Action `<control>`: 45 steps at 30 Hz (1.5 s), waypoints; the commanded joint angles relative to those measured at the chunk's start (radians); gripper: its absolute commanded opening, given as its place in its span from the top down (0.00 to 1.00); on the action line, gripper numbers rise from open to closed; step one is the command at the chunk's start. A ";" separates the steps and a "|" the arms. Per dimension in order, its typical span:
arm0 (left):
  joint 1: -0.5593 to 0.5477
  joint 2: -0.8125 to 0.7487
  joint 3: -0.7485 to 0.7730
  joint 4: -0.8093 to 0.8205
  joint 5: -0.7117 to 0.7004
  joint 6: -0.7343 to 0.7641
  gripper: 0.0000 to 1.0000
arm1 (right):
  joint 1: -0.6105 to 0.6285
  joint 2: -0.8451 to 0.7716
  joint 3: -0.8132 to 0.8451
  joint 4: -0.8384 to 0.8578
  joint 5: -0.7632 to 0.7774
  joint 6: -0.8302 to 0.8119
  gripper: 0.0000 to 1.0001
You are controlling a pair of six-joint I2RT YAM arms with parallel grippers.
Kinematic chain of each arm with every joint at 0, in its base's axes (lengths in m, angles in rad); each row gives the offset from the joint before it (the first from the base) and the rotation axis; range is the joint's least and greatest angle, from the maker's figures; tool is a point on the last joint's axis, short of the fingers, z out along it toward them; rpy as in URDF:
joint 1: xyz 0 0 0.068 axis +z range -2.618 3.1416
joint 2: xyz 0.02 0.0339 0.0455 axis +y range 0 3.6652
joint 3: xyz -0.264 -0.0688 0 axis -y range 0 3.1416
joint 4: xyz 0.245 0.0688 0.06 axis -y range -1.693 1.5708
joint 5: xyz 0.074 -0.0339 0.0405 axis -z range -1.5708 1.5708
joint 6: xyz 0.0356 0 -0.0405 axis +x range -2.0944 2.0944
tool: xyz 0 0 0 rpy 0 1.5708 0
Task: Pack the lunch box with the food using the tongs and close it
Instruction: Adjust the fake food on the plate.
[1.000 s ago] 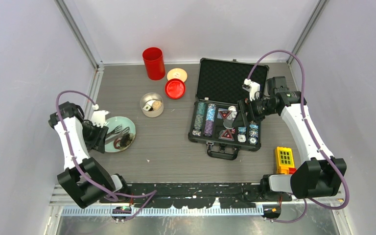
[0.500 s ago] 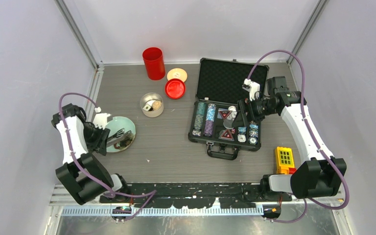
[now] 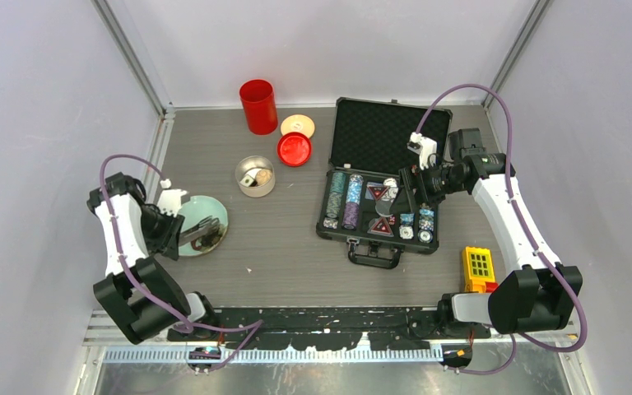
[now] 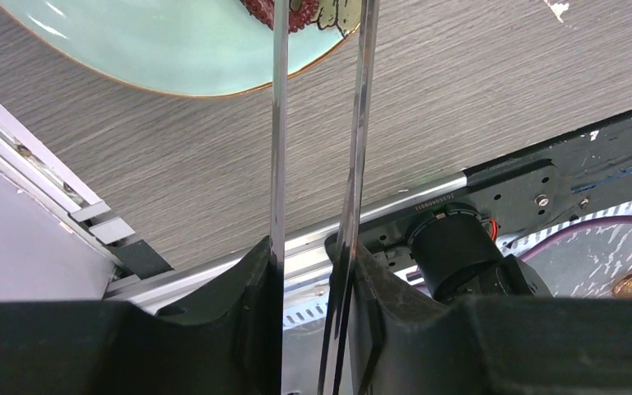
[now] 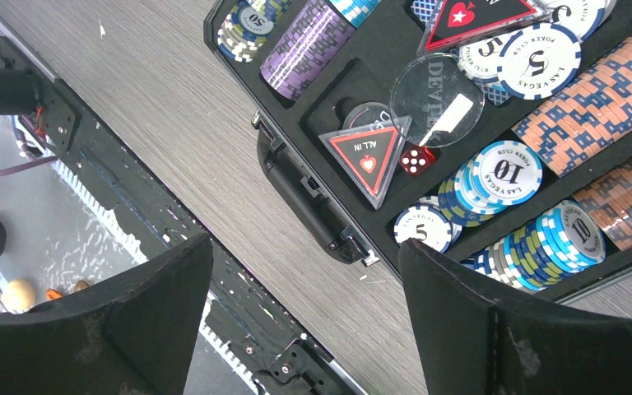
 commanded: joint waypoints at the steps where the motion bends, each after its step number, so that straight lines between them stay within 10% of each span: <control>1: -0.004 -0.003 0.065 -0.030 0.027 -0.023 0.71 | -0.004 -0.007 0.011 0.008 -0.014 0.000 0.12; 24: -0.006 0.011 0.173 -0.091 0.081 -0.058 1.00 | -0.005 -0.019 0.008 0.009 -0.009 0.002 0.12; 45: -0.005 0.049 0.255 -0.122 0.127 -0.085 1.00 | -0.004 -0.020 0.002 0.009 0.000 0.000 0.12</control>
